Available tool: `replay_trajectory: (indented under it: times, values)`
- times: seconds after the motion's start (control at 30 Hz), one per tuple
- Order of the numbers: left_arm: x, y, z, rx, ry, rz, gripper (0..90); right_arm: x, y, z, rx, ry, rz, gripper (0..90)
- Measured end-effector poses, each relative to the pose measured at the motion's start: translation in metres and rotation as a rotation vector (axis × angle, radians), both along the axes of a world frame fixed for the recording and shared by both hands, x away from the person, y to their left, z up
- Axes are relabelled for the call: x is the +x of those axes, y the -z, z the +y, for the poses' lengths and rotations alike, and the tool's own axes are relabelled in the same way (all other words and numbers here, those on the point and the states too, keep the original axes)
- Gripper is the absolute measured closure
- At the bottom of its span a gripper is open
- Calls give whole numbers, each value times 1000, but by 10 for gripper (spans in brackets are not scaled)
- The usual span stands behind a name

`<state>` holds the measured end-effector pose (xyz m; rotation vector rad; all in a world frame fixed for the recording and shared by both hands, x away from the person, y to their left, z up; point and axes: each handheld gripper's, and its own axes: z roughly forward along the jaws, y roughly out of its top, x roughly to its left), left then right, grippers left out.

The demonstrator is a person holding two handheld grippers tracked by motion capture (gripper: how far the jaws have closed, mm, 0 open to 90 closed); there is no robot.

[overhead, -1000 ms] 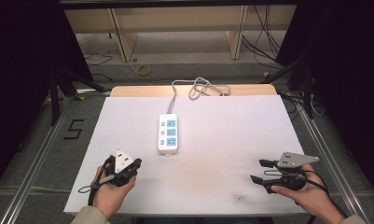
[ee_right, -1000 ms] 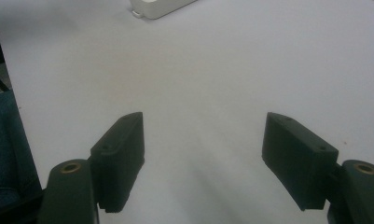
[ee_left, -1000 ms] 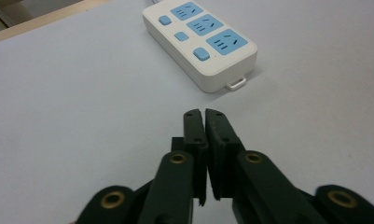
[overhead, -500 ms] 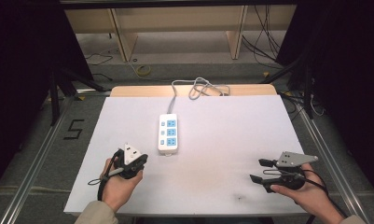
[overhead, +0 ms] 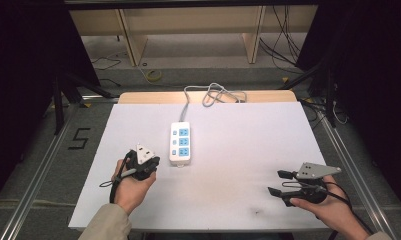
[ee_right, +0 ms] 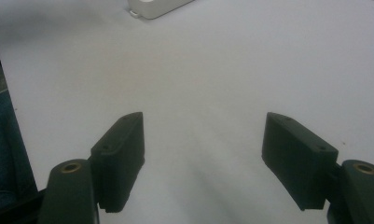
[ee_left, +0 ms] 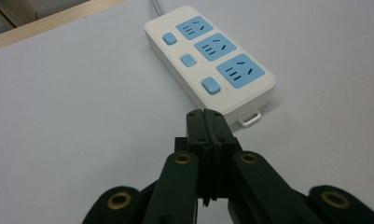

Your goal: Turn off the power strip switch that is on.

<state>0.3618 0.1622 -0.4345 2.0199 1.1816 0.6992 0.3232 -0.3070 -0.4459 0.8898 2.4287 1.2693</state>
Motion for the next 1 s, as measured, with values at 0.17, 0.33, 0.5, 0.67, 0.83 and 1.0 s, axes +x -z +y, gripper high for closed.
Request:
replay_trajectory:
  times: [0.17,0.33,0.5,0.67,0.83,1.0]
  values:
    - [6,0,0,-17,-6,-1,899,-1,0,-2,4,9,-3,303]
    - [13,0,-3,-20,-10,-1,899,-1,0,-2,3,13,-3,303]
    - [20,-2,-2,-19,-16,1,899,-2,0,-3,1,14,-1,304]
    - [25,-2,-4,-13,-15,9,899,-1,1,-3,2,13,-2,303]
    - [33,-4,-10,-4,-8,5,899,-1,1,-2,-3,10,-4,304]
    - [42,-3,-15,7,-1,7,899,-1,1,-2,-2,9,-2,304]
